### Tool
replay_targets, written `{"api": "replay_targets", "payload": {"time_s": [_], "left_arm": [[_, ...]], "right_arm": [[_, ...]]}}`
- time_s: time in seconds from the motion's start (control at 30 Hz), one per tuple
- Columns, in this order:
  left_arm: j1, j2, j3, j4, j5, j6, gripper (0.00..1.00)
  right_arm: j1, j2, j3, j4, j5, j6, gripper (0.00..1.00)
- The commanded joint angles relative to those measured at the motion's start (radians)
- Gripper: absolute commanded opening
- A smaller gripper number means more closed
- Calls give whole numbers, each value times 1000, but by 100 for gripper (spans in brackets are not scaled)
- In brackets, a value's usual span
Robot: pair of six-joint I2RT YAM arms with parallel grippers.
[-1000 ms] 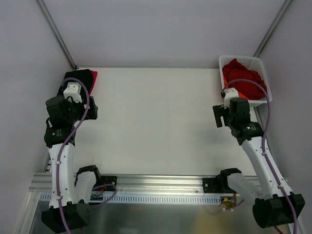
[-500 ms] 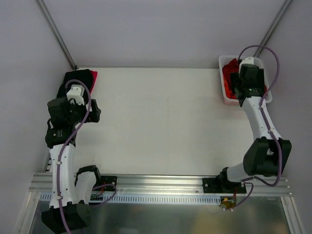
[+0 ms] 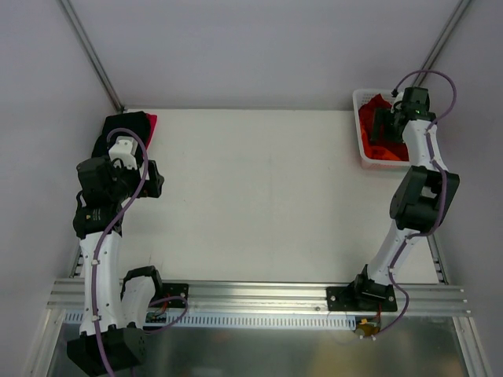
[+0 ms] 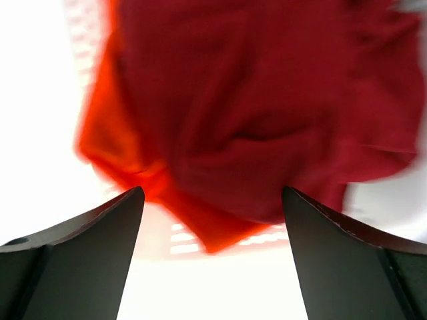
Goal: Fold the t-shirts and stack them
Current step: Grab the tshirt from the pile
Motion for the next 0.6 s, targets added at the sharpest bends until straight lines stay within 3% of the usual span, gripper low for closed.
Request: {"api": "replay_targets", "payload": {"time_s": [0.0, 0.07, 0.2, 0.3, 0.43, 0.47, 0.5, 0.57], "left_arm": [[11, -8, -6, 6, 26, 12, 99], [11, -8, -4, 4, 33, 14, 99], [10, -8, -4, 1, 39, 14, 99], [10, -12, -6, 0, 41, 17, 99], [10, -12, -4, -5, 47, 17, 99], [11, -14, -6, -5, 49, 18, 99], [11, -14, -4, -6, 53, 18, 99], [11, -18, -4, -10, 59, 21, 99]], "right_arm": [[-4, 9, 101, -148, -255, 67, 88], [-1, -2, 71, -124, -263, 66, 86], [5, -48, -21, -48, -203, 49, 61], [17, -85, -90, 11, -163, 31, 64], [65, -178, -257, 204, 113, -18, 62], [81, -206, -285, 243, 165, -43, 65], [113, -214, -329, 310, 212, -69, 79], [141, -225, -356, 366, 336, -118, 94]]}}
